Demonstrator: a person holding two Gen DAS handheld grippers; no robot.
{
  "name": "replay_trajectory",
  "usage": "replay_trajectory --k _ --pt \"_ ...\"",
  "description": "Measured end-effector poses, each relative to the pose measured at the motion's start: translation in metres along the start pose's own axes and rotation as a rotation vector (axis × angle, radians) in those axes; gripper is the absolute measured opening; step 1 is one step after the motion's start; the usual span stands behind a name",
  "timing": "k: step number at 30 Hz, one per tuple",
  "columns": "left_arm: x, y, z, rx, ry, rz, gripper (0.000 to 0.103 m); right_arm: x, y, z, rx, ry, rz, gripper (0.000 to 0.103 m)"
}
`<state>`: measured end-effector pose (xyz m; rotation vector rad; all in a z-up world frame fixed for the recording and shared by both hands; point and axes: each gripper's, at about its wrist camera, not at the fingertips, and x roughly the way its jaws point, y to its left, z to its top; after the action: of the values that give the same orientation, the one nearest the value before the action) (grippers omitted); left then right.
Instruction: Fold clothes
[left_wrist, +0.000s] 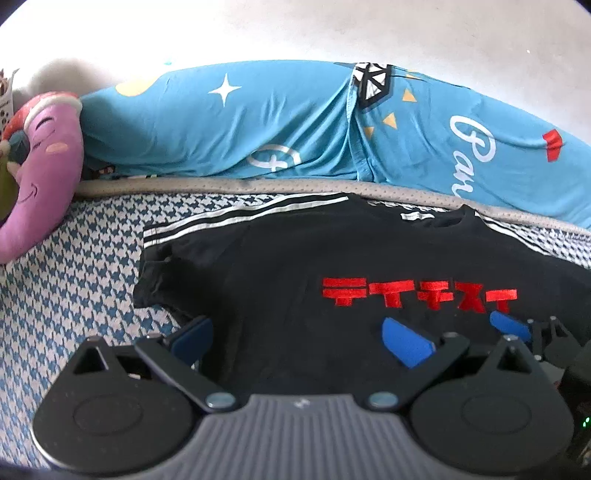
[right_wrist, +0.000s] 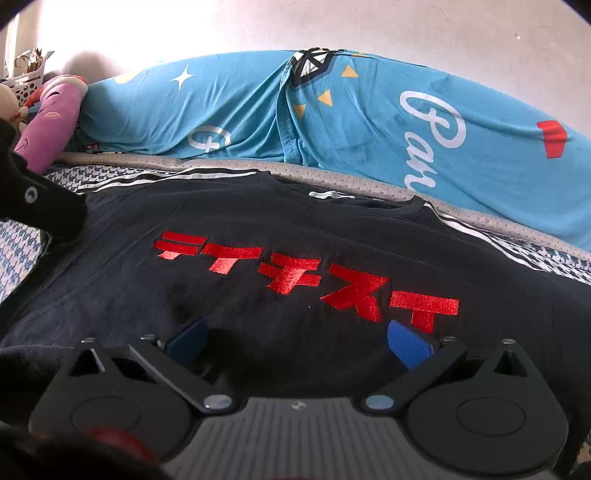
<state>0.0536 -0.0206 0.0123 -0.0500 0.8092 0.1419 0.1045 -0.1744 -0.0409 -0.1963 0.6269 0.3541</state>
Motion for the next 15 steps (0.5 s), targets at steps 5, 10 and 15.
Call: replay_trajectory --k 5,10,15 --pt "0.003 -0.007 -0.003 0.023 0.003 0.006 0.102 0.0 0.001 0.0 0.0 0.001 -0.001 0.103" --pt "0.005 -0.01 -0.003 0.027 0.004 0.008 0.102 0.0 0.001 0.0 0.0 0.001 -0.001 0.103" --pt "0.007 -0.013 -0.005 0.044 0.005 0.008 0.102 -0.001 0.002 0.0 0.0 0.002 -0.003 0.103"
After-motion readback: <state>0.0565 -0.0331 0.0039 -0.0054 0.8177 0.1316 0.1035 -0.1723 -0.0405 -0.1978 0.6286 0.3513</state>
